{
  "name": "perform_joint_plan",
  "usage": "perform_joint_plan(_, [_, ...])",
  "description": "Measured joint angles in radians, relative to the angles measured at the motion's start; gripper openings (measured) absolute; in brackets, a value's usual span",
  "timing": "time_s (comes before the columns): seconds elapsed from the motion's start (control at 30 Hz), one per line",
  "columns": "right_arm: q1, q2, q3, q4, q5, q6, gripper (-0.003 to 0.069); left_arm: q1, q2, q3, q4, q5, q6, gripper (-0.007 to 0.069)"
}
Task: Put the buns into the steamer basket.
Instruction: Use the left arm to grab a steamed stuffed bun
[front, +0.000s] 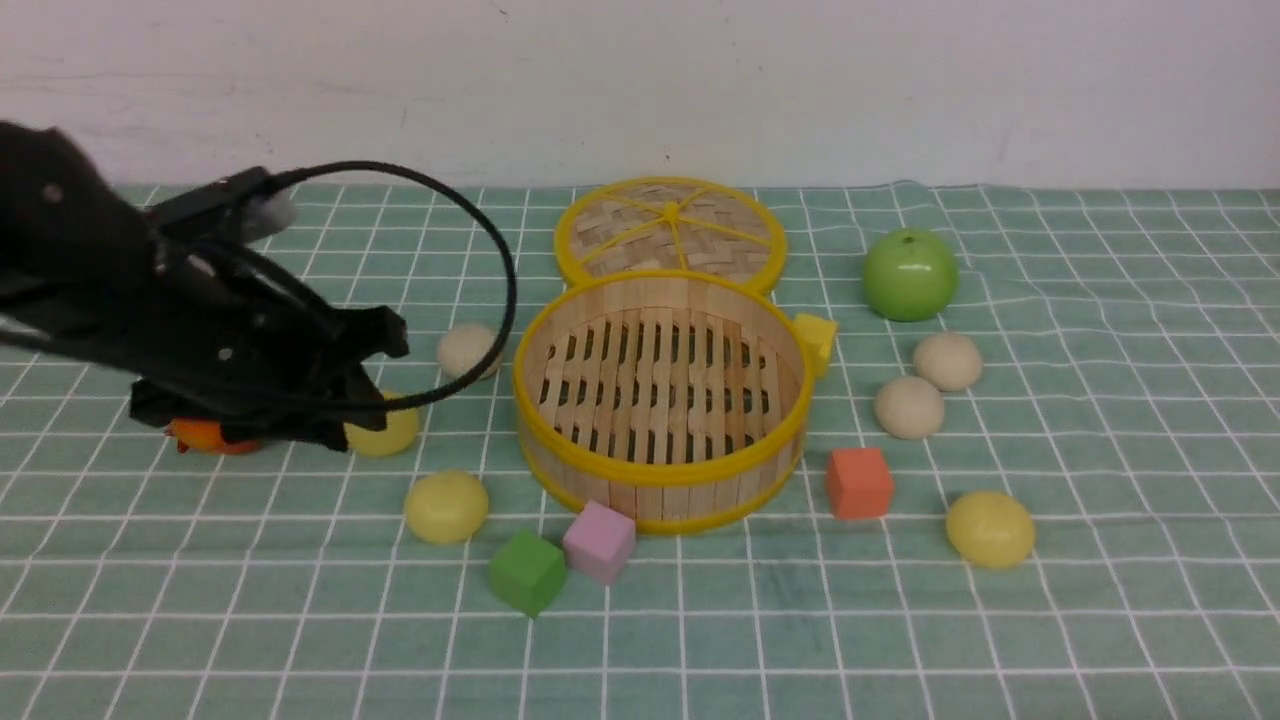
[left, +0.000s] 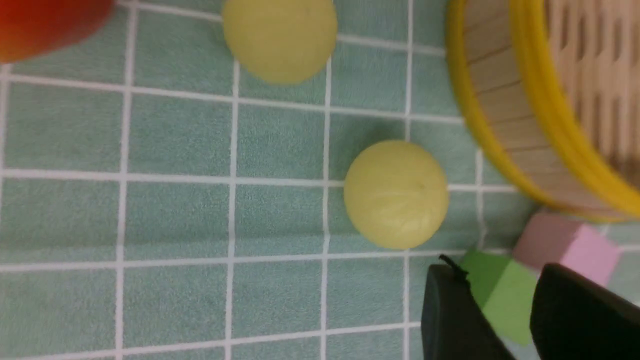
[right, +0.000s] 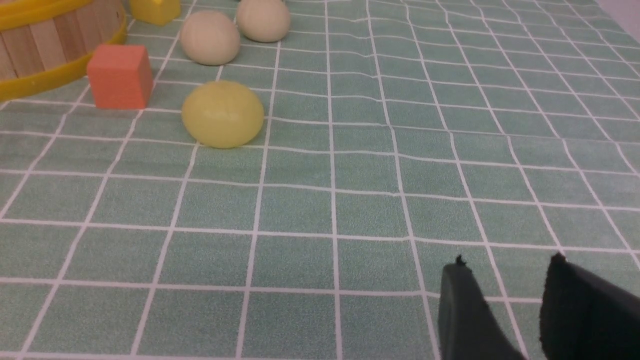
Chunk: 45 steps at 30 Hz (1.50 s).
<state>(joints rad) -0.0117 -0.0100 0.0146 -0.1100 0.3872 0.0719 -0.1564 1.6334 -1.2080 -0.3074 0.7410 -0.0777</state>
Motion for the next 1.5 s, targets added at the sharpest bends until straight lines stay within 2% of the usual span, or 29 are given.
perform_joint_plan(0.07, [0.0,0.0,0.0,0.0,0.0,0.0,0.0238,-0.023,0.045,-0.053,0.041,0.038,-0.01,0.0238])
perform_joint_plan(0.1, [0.0,0.0,0.0,0.0,0.0,0.0,0.0238,-0.067,0.123,-0.121,0.118,0.104,-0.059,0.0238])
perform_joint_plan(0.13, [0.0,0.0,0.0,0.0,0.0,0.0,0.0238,-0.073,0.131,-0.138,0.142,0.111,-0.066,0.0238])
perform_joint_plan(0.17, [0.0,0.0,0.0,0.0,0.0,0.0,0.0238,-0.117,0.193,-0.2,0.233,0.162,-0.134,0.0238])
perform_joint_plan(0.2, [0.0,0.0,0.0,0.0,0.0,0.0,0.0238,-0.122,0.206,-0.208,0.262,0.173,-0.144,0.0238])
perform_joint_plan(0.3, [0.0,0.0,0.0,0.0,0.0,0.0,0.0238,-0.215,0.293,-0.315,0.487,0.234,-0.323,0.0238])
perform_joint_plan(0.4, [0.0,0.0,0.0,0.0,0.0,0.0,0.0238,-0.261,0.319,-0.345,0.569,0.239,-0.399,0.0238])
perform_joint_plan(0.57, [0.0,0.0,0.0,0.0,0.0,0.0,0.0238,-0.294,0.331,-0.349,0.569,0.226,-0.424,0.0238])
perform_joint_plan(1.27, [0.0,0.0,0.0,0.0,0.0,0.0,0.0238,-0.294,0.44,-0.355,0.615,0.217,-0.421,0.0234])
perform_joint_plan(1.4, [0.0,0.0,0.0,0.0,0.0,0.0,0.0238,-0.294,0.44,-0.358,0.615,0.216,-0.408,0.0197])
perform_joint_plan(1.5, [0.0,0.0,0.0,0.0,0.0,0.0,0.0238,-0.294,0.431,-0.358,0.614,0.224,-0.392,0.0076])
